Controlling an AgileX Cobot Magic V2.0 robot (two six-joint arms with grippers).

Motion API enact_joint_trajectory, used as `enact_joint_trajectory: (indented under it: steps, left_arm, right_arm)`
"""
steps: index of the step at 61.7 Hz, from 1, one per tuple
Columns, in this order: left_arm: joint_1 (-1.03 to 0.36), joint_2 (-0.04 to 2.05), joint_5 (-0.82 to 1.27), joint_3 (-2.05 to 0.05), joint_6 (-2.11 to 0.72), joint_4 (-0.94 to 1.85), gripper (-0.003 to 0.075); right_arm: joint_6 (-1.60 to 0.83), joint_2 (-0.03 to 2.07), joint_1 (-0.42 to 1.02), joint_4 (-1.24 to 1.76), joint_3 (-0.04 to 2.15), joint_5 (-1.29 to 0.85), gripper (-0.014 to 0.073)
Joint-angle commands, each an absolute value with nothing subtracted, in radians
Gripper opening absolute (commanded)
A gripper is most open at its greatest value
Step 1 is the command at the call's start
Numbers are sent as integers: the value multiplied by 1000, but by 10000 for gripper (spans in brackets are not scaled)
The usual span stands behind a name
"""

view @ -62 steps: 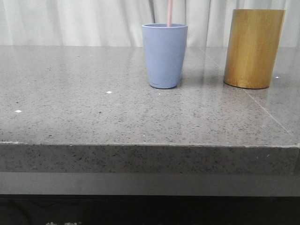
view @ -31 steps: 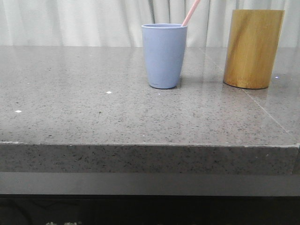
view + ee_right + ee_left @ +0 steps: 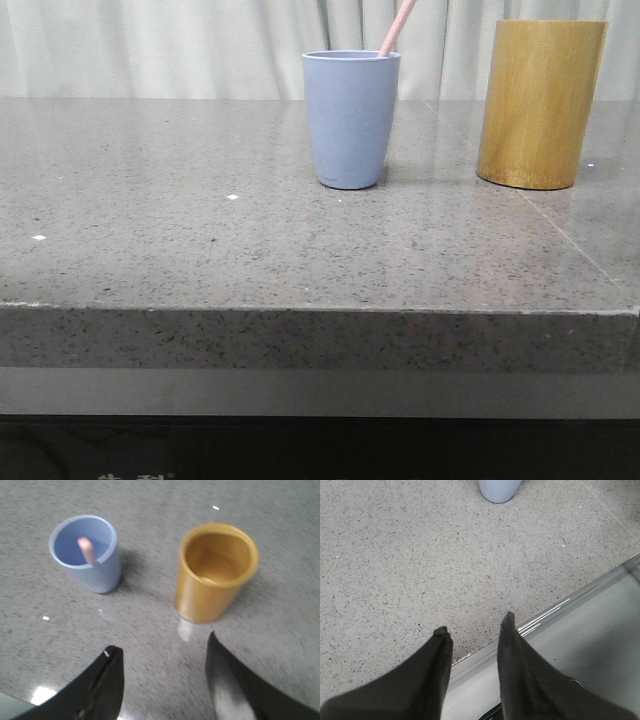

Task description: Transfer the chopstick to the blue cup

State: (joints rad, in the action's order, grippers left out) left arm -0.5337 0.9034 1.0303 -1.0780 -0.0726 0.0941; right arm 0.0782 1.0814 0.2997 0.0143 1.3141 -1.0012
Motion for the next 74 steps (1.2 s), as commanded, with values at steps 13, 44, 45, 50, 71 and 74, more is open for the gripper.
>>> enact_joint_trajectory:
  steps: [13, 44, 45, 50, 71, 74]
  left_arm:
    - [-533, 893, 930, -1102, -70, 104, 239]
    - [-533, 895, 927, -1102, -70, 104, 120]
    - [-533, 895, 927, -1102, -70, 104, 102]
    - [-533, 895, 927, -1102, -70, 104, 30]
    - [-533, 895, 927, -1102, -70, 104, -19]
    - [-533, 895, 927, -1102, -70, 104, -19]
  right_arm:
    - [83, 728, 282, 8, 962, -788, 402]
    - [83, 487, 282, 0, 732, -614, 323]
    - [83, 487, 282, 0, 732, -612, 281]
    - [83, 487, 282, 0, 732, -609, 152]
    - [82, 487, 282, -20, 732, -624, -67]
    - [82, 487, 282, -20, 732, -624, -67]
